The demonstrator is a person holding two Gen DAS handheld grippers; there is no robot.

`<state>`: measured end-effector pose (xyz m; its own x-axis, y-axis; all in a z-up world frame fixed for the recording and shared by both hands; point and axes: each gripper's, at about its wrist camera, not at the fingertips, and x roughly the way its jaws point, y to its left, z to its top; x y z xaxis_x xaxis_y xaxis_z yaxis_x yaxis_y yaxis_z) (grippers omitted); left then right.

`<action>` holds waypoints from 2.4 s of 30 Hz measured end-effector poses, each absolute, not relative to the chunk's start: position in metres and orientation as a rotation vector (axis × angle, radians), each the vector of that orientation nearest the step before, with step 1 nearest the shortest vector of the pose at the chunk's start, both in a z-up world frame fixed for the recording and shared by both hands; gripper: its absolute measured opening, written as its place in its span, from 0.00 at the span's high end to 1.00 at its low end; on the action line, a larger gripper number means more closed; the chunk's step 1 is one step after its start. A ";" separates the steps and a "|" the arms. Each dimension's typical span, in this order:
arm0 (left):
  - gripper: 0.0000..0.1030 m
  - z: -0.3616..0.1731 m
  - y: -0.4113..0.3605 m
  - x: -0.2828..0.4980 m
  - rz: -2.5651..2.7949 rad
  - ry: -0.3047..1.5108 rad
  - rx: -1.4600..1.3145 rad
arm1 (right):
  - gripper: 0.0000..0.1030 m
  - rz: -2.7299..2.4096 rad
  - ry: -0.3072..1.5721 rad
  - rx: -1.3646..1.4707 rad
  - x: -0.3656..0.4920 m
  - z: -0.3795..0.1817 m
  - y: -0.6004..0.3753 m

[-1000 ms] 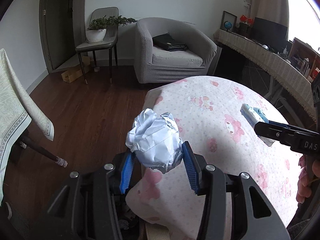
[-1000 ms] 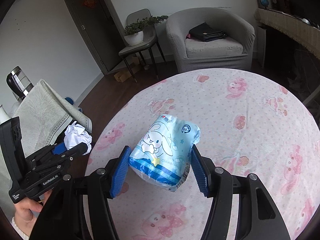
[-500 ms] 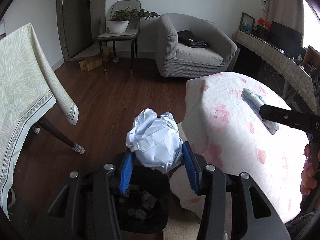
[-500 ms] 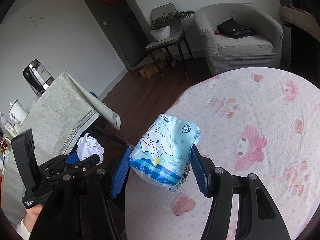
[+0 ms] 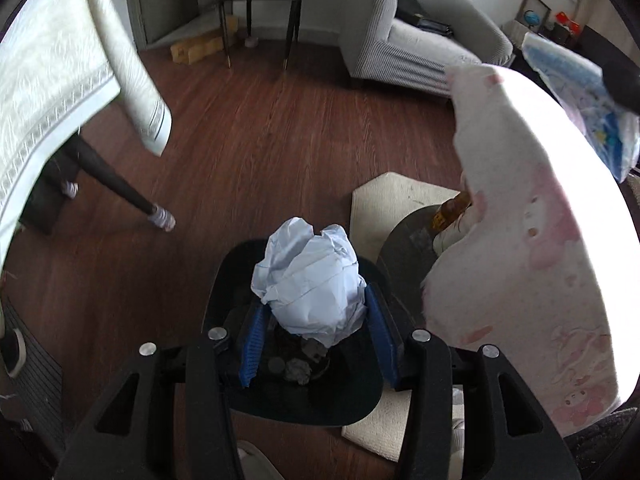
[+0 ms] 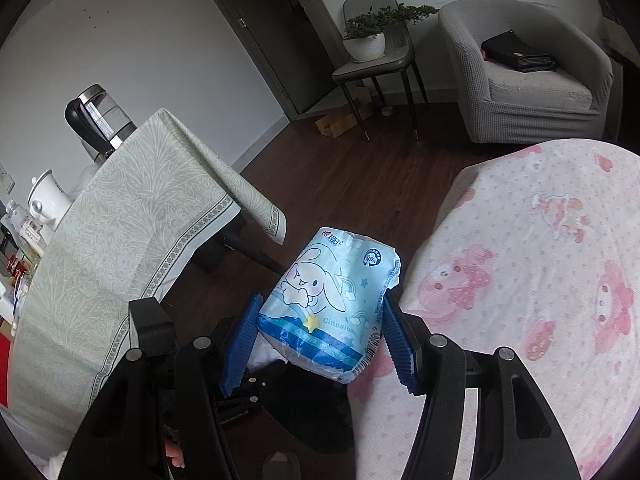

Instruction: Collect trash

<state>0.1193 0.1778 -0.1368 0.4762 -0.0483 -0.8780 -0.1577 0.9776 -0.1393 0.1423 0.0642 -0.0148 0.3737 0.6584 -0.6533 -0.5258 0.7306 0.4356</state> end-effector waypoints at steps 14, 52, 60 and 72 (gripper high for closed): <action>0.51 -0.191 0.233 0.106 0.092 1.193 -0.400 | 0.41 0.818 0.982 0.095 0.137 -0.041 0.133; 0.57 -0.076 0.269 0.062 0.117 0.855 -0.353 | 0.41 0.714 1.261 -0.190 0.138 -0.178 0.217; 0.61 -0.057 0.263 0.057 0.095 0.805 -0.348 | 0.31 0.706 1.318 -0.296 0.126 -0.201 0.222; 0.53 -0.039 0.255 0.040 0.113 0.762 -0.303 | 0.27 0.729 1.164 -0.348 0.102 -0.152 0.210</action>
<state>0.0403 0.2552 -0.0393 0.7201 -0.0080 -0.6938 -0.2096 0.9507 -0.2285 0.1023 0.2101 -0.1519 0.2040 0.3376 -0.9189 -0.6793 0.7247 0.1155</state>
